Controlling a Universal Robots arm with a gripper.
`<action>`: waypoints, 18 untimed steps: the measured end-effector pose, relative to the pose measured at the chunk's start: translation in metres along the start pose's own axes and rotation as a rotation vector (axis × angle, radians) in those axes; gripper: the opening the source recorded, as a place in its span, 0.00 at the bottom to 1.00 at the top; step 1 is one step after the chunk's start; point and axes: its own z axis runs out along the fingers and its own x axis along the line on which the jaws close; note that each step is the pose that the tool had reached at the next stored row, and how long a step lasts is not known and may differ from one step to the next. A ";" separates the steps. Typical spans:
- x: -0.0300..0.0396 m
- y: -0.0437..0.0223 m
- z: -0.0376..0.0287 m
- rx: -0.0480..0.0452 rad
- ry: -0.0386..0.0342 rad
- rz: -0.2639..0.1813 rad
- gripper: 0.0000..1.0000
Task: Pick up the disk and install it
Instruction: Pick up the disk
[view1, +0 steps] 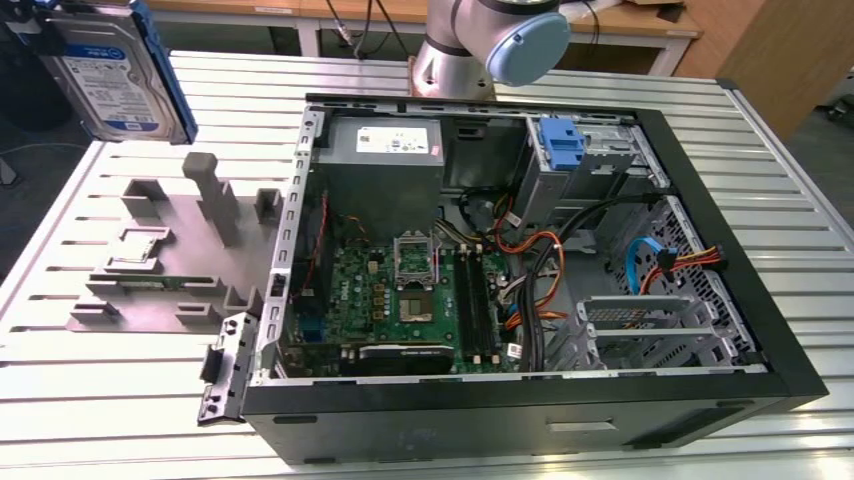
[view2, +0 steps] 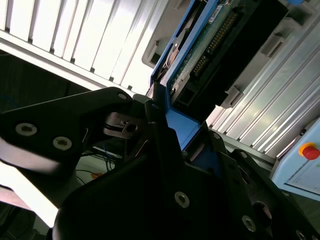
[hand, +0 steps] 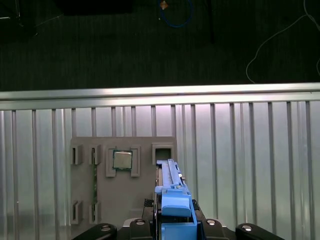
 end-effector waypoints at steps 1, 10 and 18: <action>0.0000 0.0000 -0.0004 0.0002 -0.0001 0.000 0.37; -0.0003 -0.0001 -0.0080 0.0001 0.0000 0.000 0.37; -0.0005 -0.0001 -0.0151 0.0000 0.0000 0.000 0.37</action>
